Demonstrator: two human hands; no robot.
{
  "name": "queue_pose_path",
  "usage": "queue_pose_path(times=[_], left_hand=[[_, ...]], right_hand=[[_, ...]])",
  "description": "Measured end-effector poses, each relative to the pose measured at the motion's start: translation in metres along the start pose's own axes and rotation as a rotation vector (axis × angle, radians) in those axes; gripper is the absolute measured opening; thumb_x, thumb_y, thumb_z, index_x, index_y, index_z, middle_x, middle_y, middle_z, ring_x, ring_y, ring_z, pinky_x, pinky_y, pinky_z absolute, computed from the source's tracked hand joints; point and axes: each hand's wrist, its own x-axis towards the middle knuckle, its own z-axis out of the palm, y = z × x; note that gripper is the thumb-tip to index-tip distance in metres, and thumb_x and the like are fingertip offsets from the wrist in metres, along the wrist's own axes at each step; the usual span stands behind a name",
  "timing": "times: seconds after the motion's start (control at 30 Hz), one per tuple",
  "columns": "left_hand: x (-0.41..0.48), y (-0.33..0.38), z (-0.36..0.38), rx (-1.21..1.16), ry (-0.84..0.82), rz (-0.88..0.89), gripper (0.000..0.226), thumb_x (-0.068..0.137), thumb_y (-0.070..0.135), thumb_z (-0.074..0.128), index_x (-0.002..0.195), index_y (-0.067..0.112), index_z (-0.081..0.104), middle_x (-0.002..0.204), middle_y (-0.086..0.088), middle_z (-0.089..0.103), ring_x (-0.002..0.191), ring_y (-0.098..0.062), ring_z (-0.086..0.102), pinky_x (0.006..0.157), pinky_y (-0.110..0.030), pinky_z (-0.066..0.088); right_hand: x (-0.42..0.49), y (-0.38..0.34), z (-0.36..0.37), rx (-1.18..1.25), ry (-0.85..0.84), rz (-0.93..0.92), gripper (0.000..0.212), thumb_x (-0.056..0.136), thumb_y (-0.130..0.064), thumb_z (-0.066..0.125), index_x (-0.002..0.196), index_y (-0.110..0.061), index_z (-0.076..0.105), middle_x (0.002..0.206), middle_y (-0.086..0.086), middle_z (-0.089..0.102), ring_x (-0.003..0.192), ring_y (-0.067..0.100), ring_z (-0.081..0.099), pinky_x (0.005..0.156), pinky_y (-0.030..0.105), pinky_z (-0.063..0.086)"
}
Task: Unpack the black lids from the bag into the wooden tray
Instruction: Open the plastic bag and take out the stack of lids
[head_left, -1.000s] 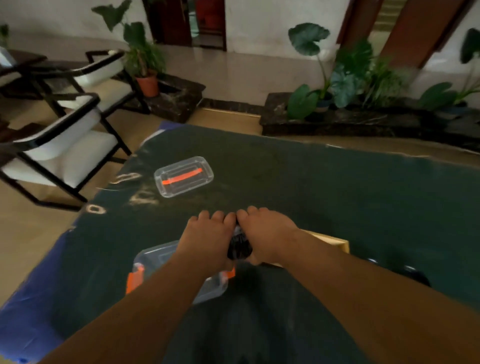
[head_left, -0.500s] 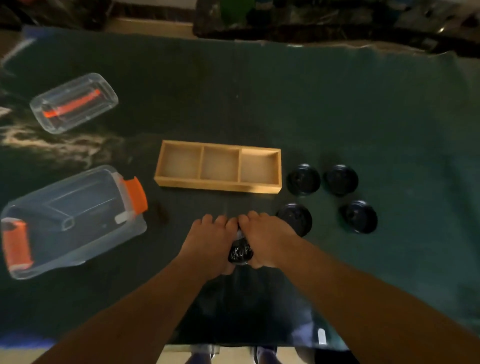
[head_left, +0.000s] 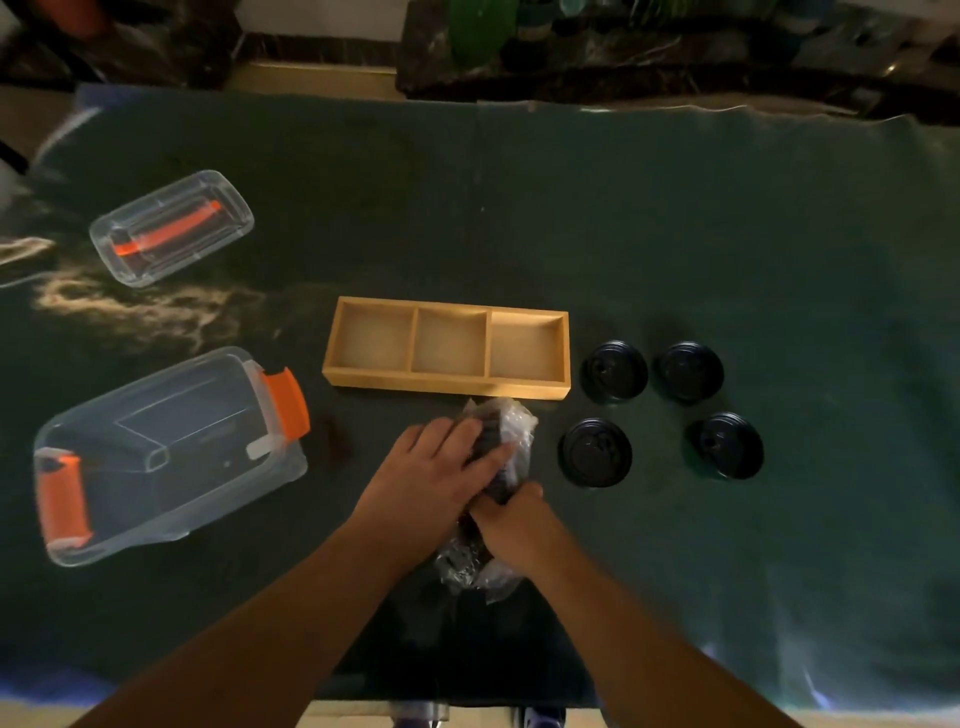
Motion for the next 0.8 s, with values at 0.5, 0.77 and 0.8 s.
queue_pose_path(times=[0.5,0.77,0.8], left_hand=[[-0.029,0.001,0.017,-0.884,-0.054,-0.506,0.093,0.067,0.100,0.053,0.141,0.043,0.055,0.121,0.019,0.051,0.106,-0.002,0.060,0.089,-0.024,0.050],[-0.026,-0.004,0.001,-1.230,0.018,-0.698,0.029,0.085,0.035,0.068,0.101,0.056,0.056,0.094,0.015,0.077,0.080,0.005,0.071,0.069,-0.027,0.057],[-0.026,-0.005,0.000,-1.257,0.031,-0.722,0.035,0.089,0.027,0.067,0.101,0.056,0.053,0.092,0.010,0.077,0.076,0.003,0.072,0.063,-0.024,0.056]], right_hand=[[-0.020,-0.015,-0.012,0.846,-0.125,0.022,0.027,0.099,0.004,0.057,0.122,-0.003,0.070,0.100,0.017,0.078,0.084,0.028,0.072,0.072,0.040,0.062],[-0.016,-0.029,-0.014,0.247,0.043,-0.187,0.029,0.098,-0.038,0.066,0.091,-0.012,0.076,0.089,0.013,0.077,0.079,0.018,0.070,0.074,0.037,0.058],[-0.014,-0.028,-0.013,0.292,0.085,-0.183,0.019,0.100,-0.031,0.065,0.098,-0.014,0.073,0.096,0.014,0.076,0.086,0.022,0.072,0.079,0.041,0.062]])
